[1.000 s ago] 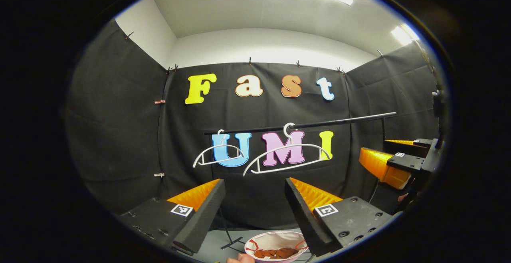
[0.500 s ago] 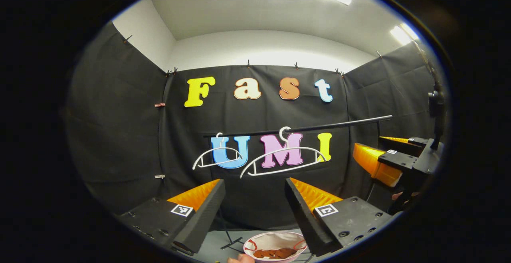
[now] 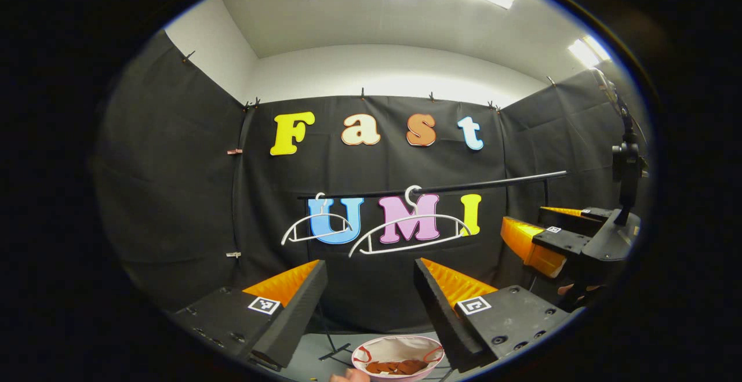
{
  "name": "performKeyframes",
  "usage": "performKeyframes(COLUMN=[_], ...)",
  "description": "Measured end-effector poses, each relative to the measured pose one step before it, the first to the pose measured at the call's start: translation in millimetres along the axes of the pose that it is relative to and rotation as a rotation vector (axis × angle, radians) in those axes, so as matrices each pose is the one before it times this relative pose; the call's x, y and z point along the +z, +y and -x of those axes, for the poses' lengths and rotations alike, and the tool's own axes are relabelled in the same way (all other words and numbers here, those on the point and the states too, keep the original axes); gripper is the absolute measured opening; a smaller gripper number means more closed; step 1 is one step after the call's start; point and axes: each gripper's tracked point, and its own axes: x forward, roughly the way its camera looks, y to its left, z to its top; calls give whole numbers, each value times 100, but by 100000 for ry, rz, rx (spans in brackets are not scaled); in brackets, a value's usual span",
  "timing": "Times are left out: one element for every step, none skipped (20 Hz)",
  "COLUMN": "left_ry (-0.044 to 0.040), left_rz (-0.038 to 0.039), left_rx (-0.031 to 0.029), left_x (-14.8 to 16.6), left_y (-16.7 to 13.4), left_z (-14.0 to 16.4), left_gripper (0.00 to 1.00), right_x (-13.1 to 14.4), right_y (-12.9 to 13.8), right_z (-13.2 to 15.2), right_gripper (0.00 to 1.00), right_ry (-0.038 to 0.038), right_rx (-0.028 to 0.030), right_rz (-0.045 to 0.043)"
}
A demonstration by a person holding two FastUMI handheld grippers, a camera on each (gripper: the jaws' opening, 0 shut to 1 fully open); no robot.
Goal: Grasp the clothes on the hanger with both hands and then place them into the laundry hamper below.
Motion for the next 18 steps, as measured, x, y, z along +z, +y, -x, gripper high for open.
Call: performKeyframes(left_ry=[-82, -97, -138, -176, -45, -4, -88, 87, -109, -109, 57, -62, 36, -20, 5, 2, 80, -43], left_rz=[279, 17, -150, -51, 58, 20, -32, -5, 0, 119, 173, 24, 2, -9, 29, 116, 198, 153], left_rx=[-37, -102, -4, -185, -258, -225, -273, -247, -257, -303, -245, -77, -76, -86, -39, -26, -60, -79], left_x=[75, 97, -26, 98, -59, 15, 0, -47, -37, 92, -64, 38, -24, 22, -27, 26, -116, 29], left_y=[104, 40, 79, -4, -92, -7, -82, -101, -44, -91, -45, 8, 96, 72, 108, 80, 42, 98], left_z=[85, -4, 116, 3, 17, 8, 7, -13, 52, -20, -48, -8, 11, -12, 25, 18, 32, 17], left_gripper=[95, 95, 95, 95, 95, 95, 95, 95, 95, 95, 95, 95, 95, 95, 95, 95, 95, 95], right_x=[1, -79, 13, -2, -128, -152, -161, -114, -47, 39, -102, -66, -113, 0, -64, -8, 76, 34], right_y=[49, 52, 2, -10, 73, 114, 75, 14, 4, 26, 57, 47, 155, 36, 125, 139, 28, 86], right_z=[158, 88, 50, 116, 52, 120, 80, 153, 87, 64, 18, -66, -23, 52, -17, 82, -65, 66], right_gripper=[98, 98, 98, 99, 98, 98, 98, 98, 98, 98, 98, 98, 98, 98, 98, 98, 98, 98], right_ry=[153, 240, -80, 8, 263, 437, 454, 360, 77, 41, 132, 323, 137, 170, 46, -93, 42, -188], right_rx=[170, 99, -40, -97, 17, 37, -4, -18, -165, 44, -66, -33, -48, -143, 81, 1, 57, -48], right_rz=[551, 562, 409, 411, 268, 122, 37, 97, 127, 227, 240, 192, 13, -33, -100, -10, 254, 255])
